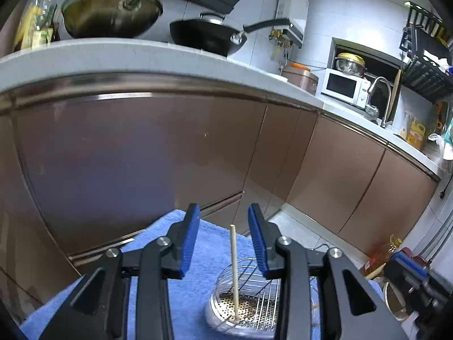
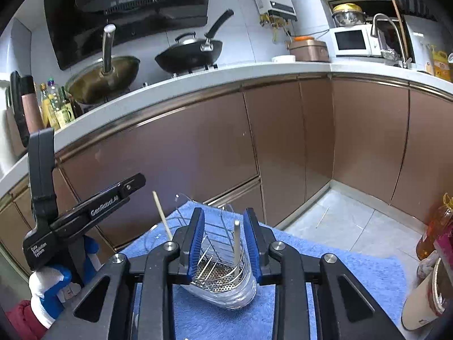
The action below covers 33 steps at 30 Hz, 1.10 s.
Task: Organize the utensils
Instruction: 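Open both tools and lift them away from the holder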
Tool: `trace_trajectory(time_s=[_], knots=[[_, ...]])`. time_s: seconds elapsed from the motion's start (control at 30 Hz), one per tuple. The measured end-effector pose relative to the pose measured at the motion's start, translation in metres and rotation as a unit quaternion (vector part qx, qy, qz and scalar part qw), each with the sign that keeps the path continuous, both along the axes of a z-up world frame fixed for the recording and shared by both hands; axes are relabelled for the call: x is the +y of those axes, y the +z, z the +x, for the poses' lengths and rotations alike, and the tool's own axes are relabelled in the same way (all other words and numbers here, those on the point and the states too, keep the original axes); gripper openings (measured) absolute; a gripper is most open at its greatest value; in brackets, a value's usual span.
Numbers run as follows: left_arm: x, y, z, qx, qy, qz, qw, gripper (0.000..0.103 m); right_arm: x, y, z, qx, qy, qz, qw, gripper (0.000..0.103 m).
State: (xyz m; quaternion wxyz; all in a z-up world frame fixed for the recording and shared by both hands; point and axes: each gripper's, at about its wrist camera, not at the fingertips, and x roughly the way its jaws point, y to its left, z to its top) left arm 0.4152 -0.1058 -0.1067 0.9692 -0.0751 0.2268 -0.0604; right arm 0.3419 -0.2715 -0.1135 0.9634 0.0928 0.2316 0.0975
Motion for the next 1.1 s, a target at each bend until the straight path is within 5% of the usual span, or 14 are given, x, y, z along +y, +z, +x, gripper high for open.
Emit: trace_trajectory(time_s=[0.27, 0.57, 1.1], knots=[[0.037, 0.052, -0.072, -0.054, 0.015, 0.001, 0.9984, 0.036, 0.001, 0.039, -0.053, -0.032, -0.002, 0.003, 0.999, 0.029], [0.071, 0.1, -0.15, -0.054, 0.017, 0.017, 0.9982, 0.036, 0.009, 0.08, -0.126, -0.072, 0.004, 0.001, 0.997, 0.029], [0.097, 0.113, -0.254, -0.018, -0.008, 0.029, 0.9994, 0.036, 0.049, 0.108, -0.231, -0.112, 0.044, -0.02, 0.993, 0.031]])
